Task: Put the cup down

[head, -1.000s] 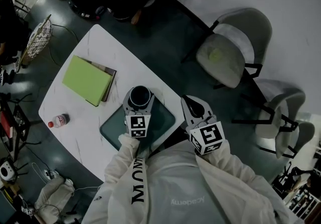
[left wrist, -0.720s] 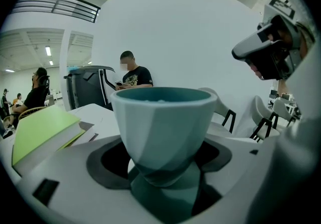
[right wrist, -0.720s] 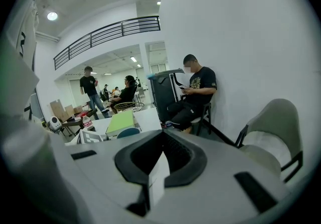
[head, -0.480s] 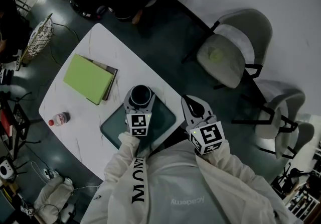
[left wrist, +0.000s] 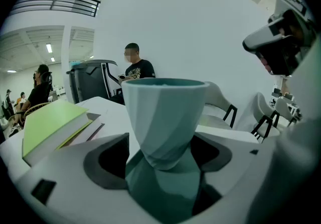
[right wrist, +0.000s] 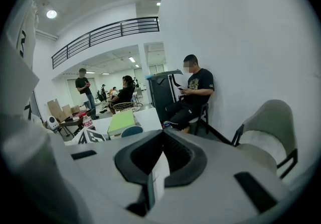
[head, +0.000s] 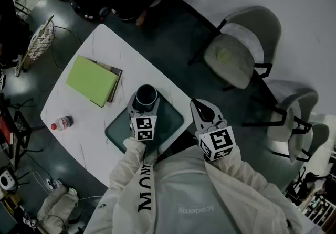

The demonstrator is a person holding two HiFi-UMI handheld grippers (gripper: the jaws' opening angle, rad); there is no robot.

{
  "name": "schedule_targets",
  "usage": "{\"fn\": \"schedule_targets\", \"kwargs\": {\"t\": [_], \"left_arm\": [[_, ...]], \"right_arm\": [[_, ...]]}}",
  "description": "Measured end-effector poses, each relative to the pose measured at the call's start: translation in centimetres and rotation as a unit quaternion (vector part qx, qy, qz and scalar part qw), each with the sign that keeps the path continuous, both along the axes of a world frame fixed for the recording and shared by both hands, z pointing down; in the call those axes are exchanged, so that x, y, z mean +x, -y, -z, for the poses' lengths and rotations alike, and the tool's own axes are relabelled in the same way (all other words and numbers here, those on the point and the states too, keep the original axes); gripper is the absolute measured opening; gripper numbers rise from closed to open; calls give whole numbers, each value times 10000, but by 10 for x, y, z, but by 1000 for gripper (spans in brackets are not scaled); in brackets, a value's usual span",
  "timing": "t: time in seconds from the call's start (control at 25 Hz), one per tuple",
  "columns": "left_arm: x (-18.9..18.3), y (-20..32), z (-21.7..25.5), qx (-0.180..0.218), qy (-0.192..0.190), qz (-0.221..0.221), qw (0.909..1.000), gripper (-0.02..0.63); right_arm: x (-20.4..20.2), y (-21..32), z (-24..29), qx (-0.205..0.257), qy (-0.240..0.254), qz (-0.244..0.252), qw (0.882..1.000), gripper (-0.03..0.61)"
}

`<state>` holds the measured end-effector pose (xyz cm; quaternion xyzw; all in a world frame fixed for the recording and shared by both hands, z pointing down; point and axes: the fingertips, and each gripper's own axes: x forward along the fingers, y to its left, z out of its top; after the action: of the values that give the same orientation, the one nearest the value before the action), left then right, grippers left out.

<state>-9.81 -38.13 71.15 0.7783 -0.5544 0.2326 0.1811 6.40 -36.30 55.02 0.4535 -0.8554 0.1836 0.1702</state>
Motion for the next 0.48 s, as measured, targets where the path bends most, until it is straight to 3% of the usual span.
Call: {"fn": "schedule_targets", "kwargs": {"t": [0.48], "left_arm": [[-3, -41, 24, 125, -8, -146, 9998, 374]], "right_arm": [[-9, -44, 16, 125, 56, -93, 9999, 5]]}}
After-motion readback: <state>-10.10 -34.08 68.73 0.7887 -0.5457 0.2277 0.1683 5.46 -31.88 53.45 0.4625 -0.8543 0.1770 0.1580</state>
